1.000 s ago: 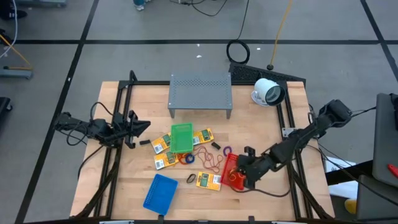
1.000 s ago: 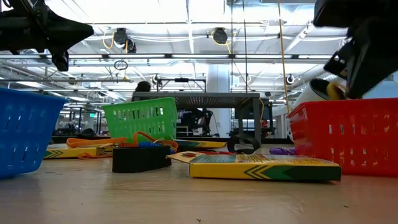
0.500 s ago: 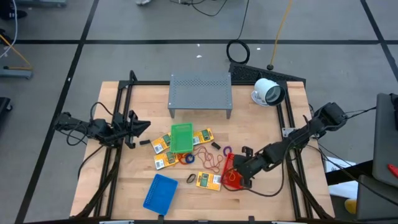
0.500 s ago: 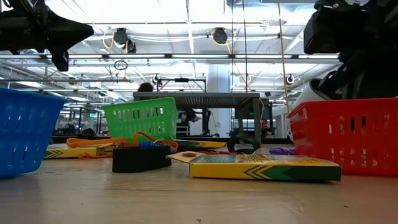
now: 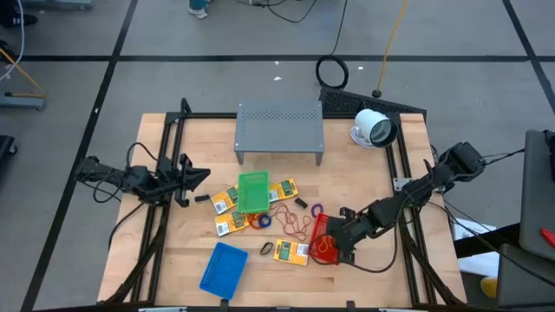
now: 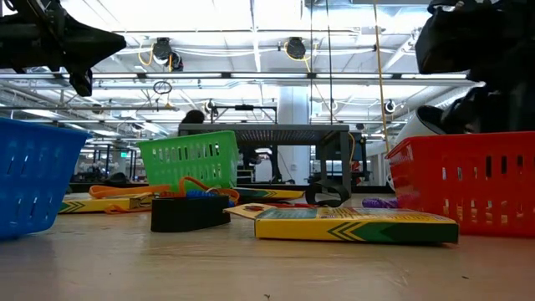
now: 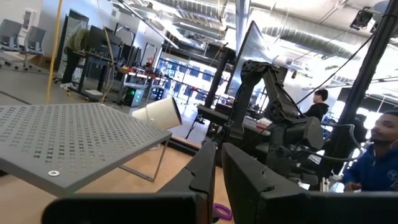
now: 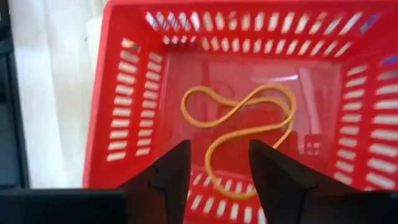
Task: Pick & Place Office Desk Supplies
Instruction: Put the purple spring rubberband band into the blue bin
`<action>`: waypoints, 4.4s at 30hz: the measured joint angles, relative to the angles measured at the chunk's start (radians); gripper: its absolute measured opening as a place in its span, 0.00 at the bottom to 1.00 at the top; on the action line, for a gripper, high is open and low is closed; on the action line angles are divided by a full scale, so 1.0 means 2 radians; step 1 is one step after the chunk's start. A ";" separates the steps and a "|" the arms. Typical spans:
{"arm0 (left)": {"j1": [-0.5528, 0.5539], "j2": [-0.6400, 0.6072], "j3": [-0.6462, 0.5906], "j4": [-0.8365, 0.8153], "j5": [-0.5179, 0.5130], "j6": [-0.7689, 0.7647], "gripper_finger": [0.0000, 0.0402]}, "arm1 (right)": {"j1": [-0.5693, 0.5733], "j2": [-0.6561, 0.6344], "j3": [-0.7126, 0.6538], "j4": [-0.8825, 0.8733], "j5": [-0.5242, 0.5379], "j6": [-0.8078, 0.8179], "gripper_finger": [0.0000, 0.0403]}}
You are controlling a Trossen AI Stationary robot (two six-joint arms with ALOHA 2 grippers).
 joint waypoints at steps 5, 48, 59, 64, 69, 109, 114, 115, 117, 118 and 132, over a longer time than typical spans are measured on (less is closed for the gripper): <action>0.000 0.000 0.000 0.000 0.000 0.000 0.09 | 0.000 0.000 0.000 -0.035 -0.032 0.012 0.38; 0.000 0.000 0.000 -0.019 0.115 0.029 0.09 | -0.129 -0.139 0.001 0.145 -0.018 -0.300 0.35; 0.000 0.000 0.000 -0.054 0.113 0.052 0.09 | -0.205 -0.063 0.144 -0.086 -0.036 -0.423 0.35; 0.000 0.000 0.000 -0.052 0.100 0.069 0.09 | -0.211 0.033 0.247 -0.225 -0.036 -0.466 0.35; 0.000 0.000 0.000 -0.051 0.077 0.080 0.09 | -0.210 0.105 0.291 -0.305 -0.036 -0.488 0.35; 0.000 0.000 0.000 -0.039 0.065 0.017 0.09 | -0.253 0.164 0.194 -0.216 -0.062 -0.460 0.35; 0.000 0.000 0.000 -0.039 0.065 0.017 0.09 | -0.252 0.164 0.173 -0.185 -0.063 -0.449 0.35; 0.000 0.000 0.000 -0.039 0.065 0.017 0.09 | -0.252 0.164 0.170 -0.180 -0.063 -0.445 0.35; 0.000 0.000 0.000 -0.039 0.065 0.017 0.09 | -0.252 0.164 0.163 -0.172 -0.062 -0.441 0.35; 0.000 0.000 0.000 -0.039 0.065 0.016 0.09 | -0.252 0.164 0.160 -0.167 -0.062 -0.440 0.35; 0.000 0.000 0.000 -0.040 0.066 0.016 0.09 | -0.252 0.162 0.127 -0.115 -0.060 -0.423 0.28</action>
